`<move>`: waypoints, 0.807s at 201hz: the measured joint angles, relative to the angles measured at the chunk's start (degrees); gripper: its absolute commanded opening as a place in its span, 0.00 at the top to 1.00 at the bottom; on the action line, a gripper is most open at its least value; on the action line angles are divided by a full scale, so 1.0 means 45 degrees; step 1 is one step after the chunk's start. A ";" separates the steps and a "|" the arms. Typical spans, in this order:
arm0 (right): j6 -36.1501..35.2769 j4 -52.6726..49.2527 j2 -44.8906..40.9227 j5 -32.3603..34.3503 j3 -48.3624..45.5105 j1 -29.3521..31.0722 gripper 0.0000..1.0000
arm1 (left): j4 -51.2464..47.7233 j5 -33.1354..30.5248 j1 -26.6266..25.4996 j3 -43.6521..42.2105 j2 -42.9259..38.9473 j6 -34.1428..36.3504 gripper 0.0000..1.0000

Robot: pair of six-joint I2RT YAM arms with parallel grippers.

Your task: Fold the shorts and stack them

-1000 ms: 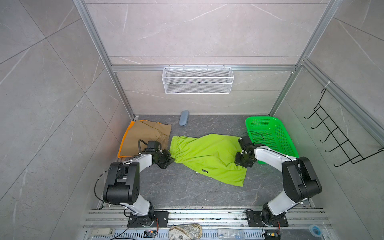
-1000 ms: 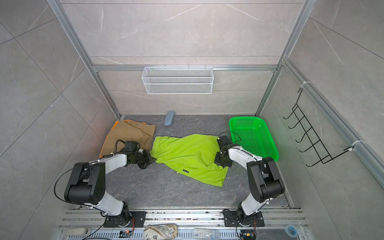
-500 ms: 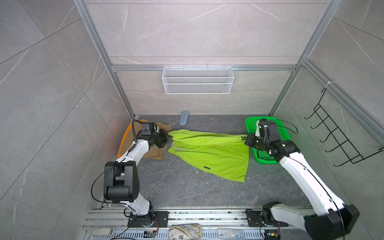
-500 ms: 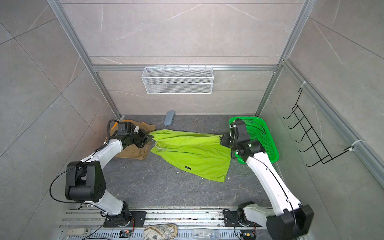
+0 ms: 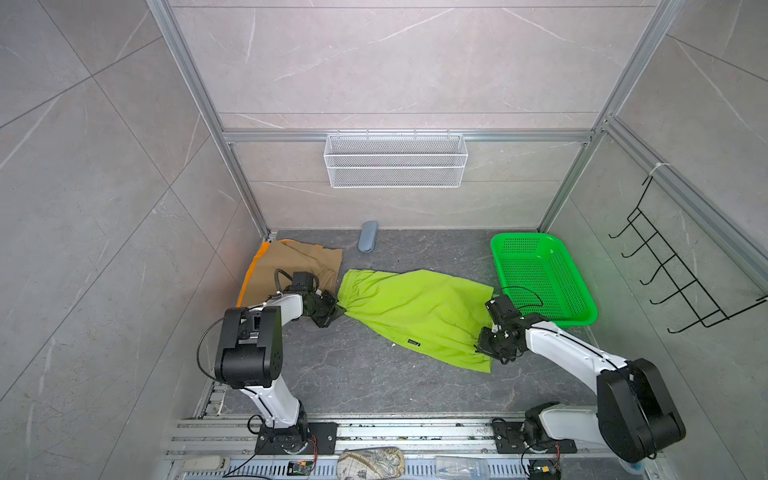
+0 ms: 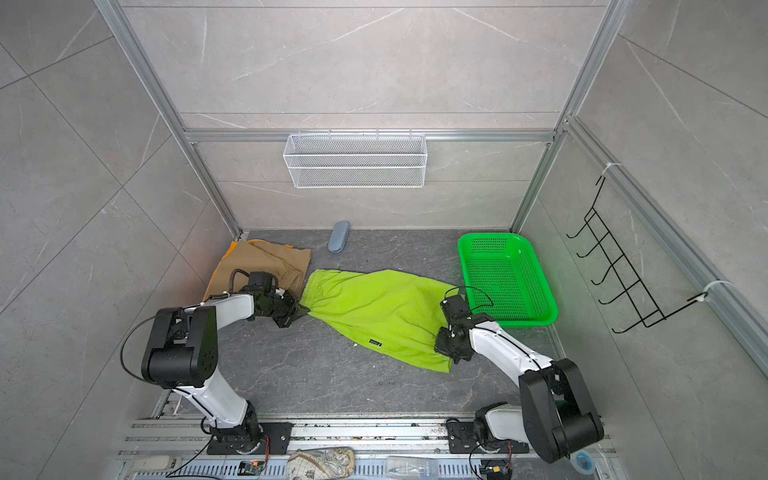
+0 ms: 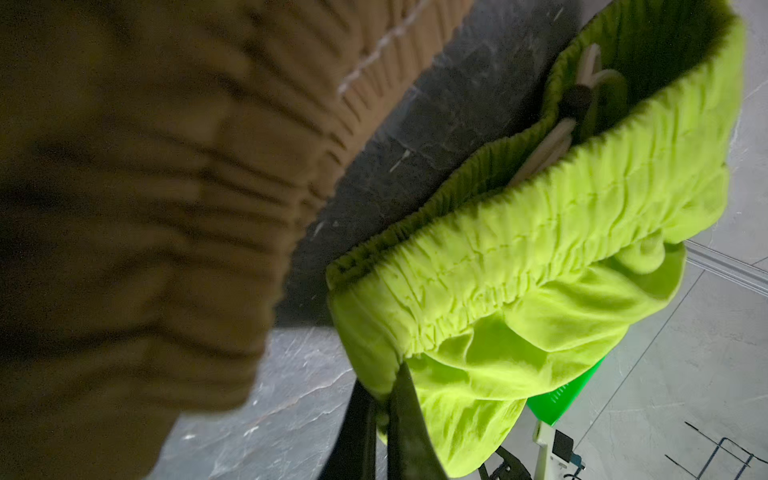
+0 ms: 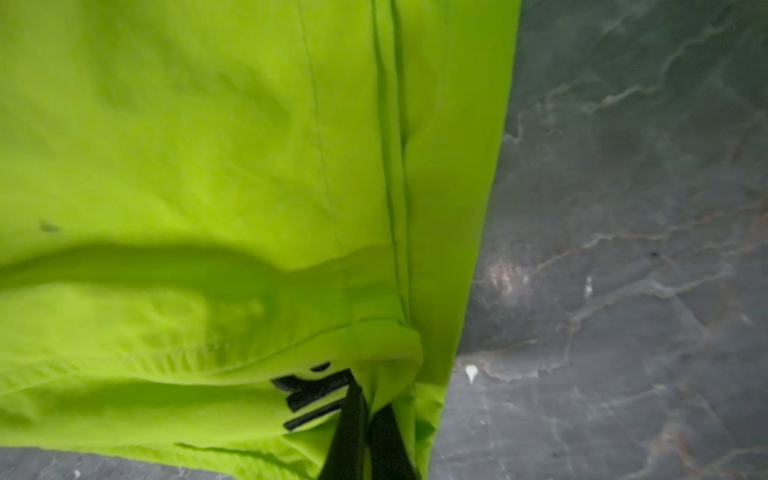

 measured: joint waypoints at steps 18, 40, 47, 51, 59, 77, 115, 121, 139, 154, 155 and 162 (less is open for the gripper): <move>0.0000 0.0121 0.0763 0.0209 0.0311 0.0000 1.00 | 0.0262 0.0044 0.0000 -0.0219 -0.0049 -0.0005 1.00; -0.0049 0.0102 0.1617 0.0772 0.1141 0.0000 1.00 | 0.0612 0.0049 0.0010 -0.0787 -0.0471 -0.0024 1.00; -0.0087 0.0068 0.1919 0.0991 0.1530 0.0000 1.00 | 0.0699 0.0044 0.0015 -0.1083 -0.0729 -0.0073 1.00; -0.0117 0.0029 0.2142 0.1141 0.1841 0.0000 1.00 | 0.0733 0.0044 0.0015 -0.1224 -0.0845 -0.0097 1.00; -0.0238 0.0015 0.2603 0.1447 0.2492 0.0000 1.00 | 0.0787 0.0044 0.0010 -0.1574 -0.1166 -0.0180 1.00; -0.0505 -0.0044 0.3585 0.1991 0.3993 0.0000 1.00 | 0.0947 0.0049 0.0005 -0.2322 -0.1841 -0.0466 1.00; -0.0976 -0.0549 0.4634 0.2404 0.7033 0.0000 1.00 | 0.1049 0.0044 -0.0053 -0.3079 -0.2715 -0.1112 1.00; -0.1054 -0.0646 0.4464 0.2463 0.7329 0.0000 1.00 | 0.1039 0.0039 -0.0053 -0.3036 -0.2715 -0.1146 1.00; -0.1345 -0.0738 0.3264 0.2647 0.7305 0.0000 1.00 | 0.0923 0.0010 -0.0073 -0.2783 -0.2701 -0.1185 1.00; -0.1520 -0.0821 0.1554 0.2710 0.6397 0.0000 0.99 | 0.0923 0.0015 -0.0073 -0.2399 -0.2516 -0.1185 1.00; -0.1520 -0.0816 0.1472 0.2710 0.6339 0.0000 0.99 | 0.0928 0.0015 -0.0073 -0.2375 -0.2497 -0.1185 1.00; -0.1588 -0.0865 0.0685 0.2686 0.5727 0.0000 0.97 | 0.0976 0.0015 -0.0073 -0.2181 -0.2317 -0.1185 1.00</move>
